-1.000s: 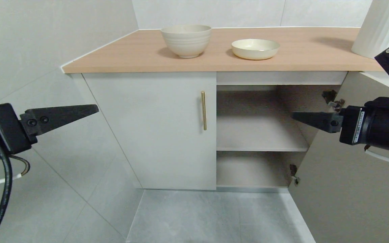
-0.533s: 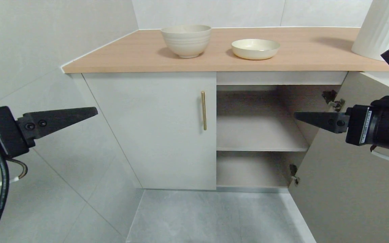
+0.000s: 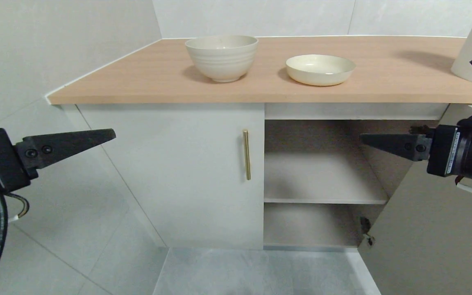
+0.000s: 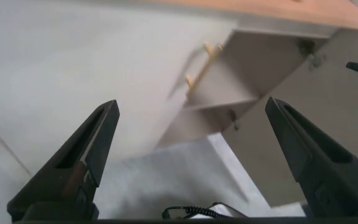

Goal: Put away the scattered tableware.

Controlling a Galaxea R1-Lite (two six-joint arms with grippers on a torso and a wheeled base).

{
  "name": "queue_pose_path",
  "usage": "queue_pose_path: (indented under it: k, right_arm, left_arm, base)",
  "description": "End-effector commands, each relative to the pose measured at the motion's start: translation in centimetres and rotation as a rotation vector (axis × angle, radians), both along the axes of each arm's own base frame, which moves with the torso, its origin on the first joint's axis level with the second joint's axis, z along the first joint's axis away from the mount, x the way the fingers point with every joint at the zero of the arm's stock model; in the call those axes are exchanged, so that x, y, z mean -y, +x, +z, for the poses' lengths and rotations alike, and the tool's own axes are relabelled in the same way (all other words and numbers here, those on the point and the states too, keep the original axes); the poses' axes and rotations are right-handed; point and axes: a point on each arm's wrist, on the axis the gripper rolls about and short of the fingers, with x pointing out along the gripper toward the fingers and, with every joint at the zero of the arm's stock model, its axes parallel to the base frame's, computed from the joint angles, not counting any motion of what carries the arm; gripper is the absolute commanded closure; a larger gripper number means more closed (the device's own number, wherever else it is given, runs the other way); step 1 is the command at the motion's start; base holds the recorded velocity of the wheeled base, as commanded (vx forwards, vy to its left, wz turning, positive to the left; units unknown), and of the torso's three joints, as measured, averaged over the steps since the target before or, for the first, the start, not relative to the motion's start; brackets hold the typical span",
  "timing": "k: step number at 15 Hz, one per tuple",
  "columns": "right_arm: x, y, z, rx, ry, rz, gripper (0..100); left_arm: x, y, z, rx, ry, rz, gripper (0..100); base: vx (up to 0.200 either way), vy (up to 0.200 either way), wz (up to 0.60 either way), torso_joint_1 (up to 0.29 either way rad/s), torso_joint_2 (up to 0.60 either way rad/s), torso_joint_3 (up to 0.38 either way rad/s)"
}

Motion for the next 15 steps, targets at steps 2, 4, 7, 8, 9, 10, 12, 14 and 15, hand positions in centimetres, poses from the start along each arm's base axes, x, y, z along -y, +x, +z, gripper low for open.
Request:
queue_pose_path:
  k: [2, 4, 7, 8, 9, 10, 12, 14, 15]
  right_arm:
    - [0.1, -0.2, 0.1, 0.007, 0.005, 0.003, 0]
    - [0.2, -0.5, 0.3, 0.013, 0.011, 0.009, 0]
    - [0.4, -1.5, 0.1, 0.021, 0.015, 0.037, 0]
    - [0.6, -1.8, 0.0, 0.027, 0.016, 0.054, 0]
    - [0.7, -2.0, 0.0, 0.032, 0.018, 0.056, 0]
    - [0.9, -2.3, 0.3, 0.042, 0.024, 0.057, 0]
    - [0.8, -3.1, 0.6, 0.056, 0.036, 0.097, 0]
    - [0.8, -3.5, 0.5, 0.057, 0.039, 0.128, 0]
    - [0.9, -3.7, 0.4, 0.057, 0.041, 0.143, 0]
  left_arm:
    - [0.0, 0.2, -0.1, -0.005, 0.0, 0.0, 0]
    - [0.0, 0.1, -0.1, -0.004, 0.001, 0.003, 0]
    - [0.0, 0.0, 0.0, 0.002, 0.0, 0.006, 0]
    - [0.0, 0.0, 0.1, 0.005, -0.002, 0.006, 0]
    - [0.0, 0.1, 0.1, 0.003, -0.002, 0.006, 0]
    - [0.0, 0.1, 0.0, 0.002, -0.002, 0.006, 0]
    - [0.0, 0.2, 0.0, -0.001, -0.003, 0.005, 0]
    - [0.0, 0.3, 0.0, -0.004, -0.004, 0.003, 0]
    - [0.0, 0.3, 0.0, -0.004, -0.005, 0.003, 0]
  base:
    - [0.2, 0.0, 0.0, 0.0, 0.0, 0.002]
    - [0.2, 0.0, 0.0, 0.002, 0.0, 0.005]
    - [0.067, 0.0, 0.0, 0.002, 0.0, 0.001]
    - [0.0, 0.0, 0.0, 0.0, 0.0, 0.0]
    - [0.0, 0.0, 0.0, 0.0, 0.0, 0.0]
    - [0.0, 0.0, 0.0, 0.0, 0.0, 0.0]
    - [0.0, 0.0, 0.0, 0.0, 0.0, 0.0]
    - [0.0, 0.0, 0.0, 0.0, 0.0, 0.0]
    - [0.0, 0.0, 0.0, 0.0, 0.0, 0.0]
